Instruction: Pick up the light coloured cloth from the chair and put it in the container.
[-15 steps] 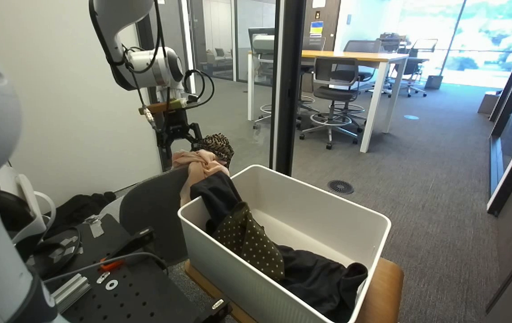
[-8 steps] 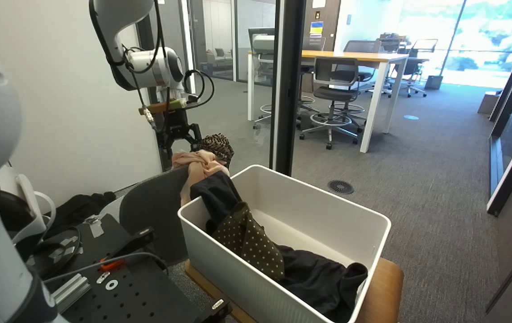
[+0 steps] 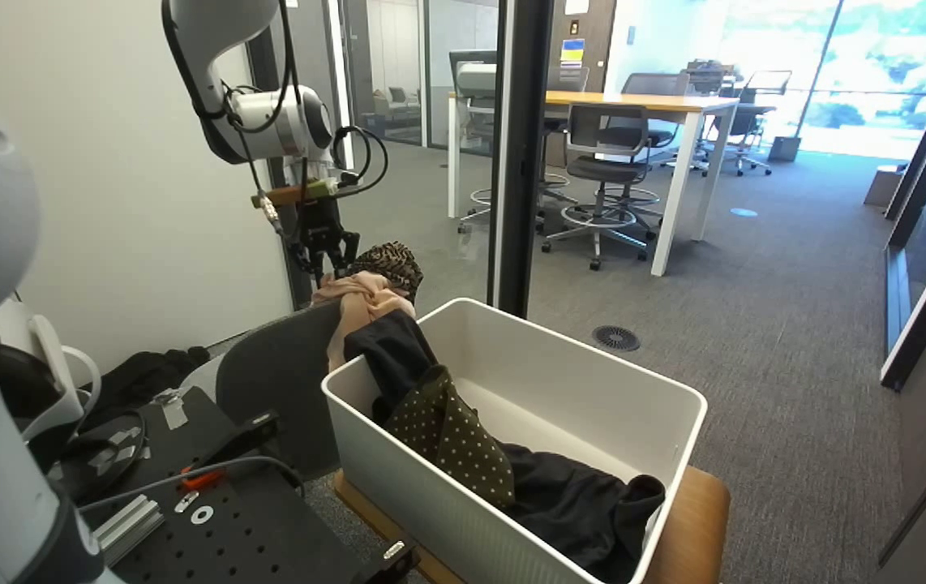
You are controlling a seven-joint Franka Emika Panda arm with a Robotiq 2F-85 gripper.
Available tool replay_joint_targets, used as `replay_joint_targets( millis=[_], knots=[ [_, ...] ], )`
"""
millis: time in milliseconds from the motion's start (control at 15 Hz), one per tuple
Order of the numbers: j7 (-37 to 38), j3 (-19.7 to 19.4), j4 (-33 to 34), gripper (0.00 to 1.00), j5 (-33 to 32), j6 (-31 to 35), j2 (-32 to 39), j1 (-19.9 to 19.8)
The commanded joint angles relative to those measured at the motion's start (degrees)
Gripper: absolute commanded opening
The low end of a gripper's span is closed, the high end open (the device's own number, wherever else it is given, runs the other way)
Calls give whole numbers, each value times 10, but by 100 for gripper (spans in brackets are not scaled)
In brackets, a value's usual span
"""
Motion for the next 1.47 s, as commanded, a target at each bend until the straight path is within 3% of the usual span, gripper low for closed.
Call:
replay_joint_targets(
  millis=[0,133,600,1067,1400],
  knots=[
    [3,-3,1,7,-7,6,1,2],
    [-1,-2,4,3,-5,3,4,1],
    [-43,10,12,7,8,-15,4,-12],
    [-283,82,42,7,38,-86,-34,-73],
    [-430,116,80,7,70,-199,-72,-116]
  ],
)
